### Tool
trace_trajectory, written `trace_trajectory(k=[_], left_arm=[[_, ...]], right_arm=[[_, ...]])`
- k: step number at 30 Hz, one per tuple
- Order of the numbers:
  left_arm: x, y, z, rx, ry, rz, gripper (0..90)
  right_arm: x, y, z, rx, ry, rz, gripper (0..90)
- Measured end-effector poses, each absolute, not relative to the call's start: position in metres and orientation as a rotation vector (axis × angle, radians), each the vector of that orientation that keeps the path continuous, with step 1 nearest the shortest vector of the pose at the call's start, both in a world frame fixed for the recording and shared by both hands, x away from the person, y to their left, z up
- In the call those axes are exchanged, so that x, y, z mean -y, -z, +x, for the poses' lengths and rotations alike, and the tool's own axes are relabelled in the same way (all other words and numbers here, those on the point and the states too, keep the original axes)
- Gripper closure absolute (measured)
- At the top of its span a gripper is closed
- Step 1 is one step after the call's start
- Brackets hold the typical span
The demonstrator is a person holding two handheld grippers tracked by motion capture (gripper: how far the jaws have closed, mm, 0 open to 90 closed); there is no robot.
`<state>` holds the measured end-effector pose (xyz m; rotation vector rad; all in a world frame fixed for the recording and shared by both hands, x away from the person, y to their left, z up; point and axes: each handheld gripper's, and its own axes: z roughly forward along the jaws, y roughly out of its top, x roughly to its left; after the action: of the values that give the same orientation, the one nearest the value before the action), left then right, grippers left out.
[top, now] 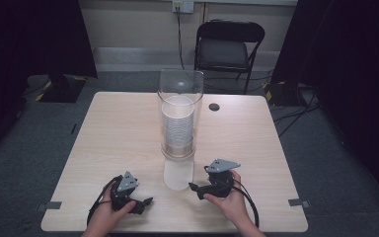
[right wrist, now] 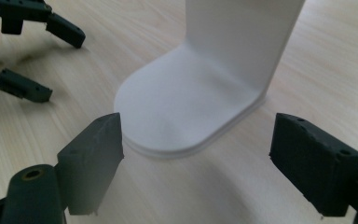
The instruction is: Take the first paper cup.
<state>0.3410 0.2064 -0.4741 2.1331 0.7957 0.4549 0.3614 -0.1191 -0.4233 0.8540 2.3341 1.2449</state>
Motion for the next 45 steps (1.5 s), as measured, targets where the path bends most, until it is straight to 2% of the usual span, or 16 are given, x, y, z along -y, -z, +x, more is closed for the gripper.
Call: trace_trajectory(k=[27, 37, 38, 40, 45], left_arm=[[-0.206, 0.474, 0.341, -0.793, -0.454, 2.137, 9.6], [-0.206, 0.474, 0.341, -0.793, -0.452, 2.139, 9.6], [-0.206, 0.474, 0.341, -0.792, -0.452, 2.139, 9.6], [-0.206, 0.474, 0.341, -0.792, -0.452, 2.139, 9.6], [-0.206, 0.474, 0.341, -0.793, -0.452, 2.138, 9.6]], right_arm=[[0.081, 0.386, 0.377, -2.245, -1.429, 0.781, 17.2], [0.077, 0.371, 0.382, -2.171, -1.497, 0.750, 23.9], [0.075, 0.371, 0.382, -2.164, -1.501, 0.743, 29.0], [0.074, 0.372, 0.383, -2.148, -1.512, 0.736, 32.4], [0.075, 0.377, 0.383, -2.127, -1.533, 0.706, 34.0]])
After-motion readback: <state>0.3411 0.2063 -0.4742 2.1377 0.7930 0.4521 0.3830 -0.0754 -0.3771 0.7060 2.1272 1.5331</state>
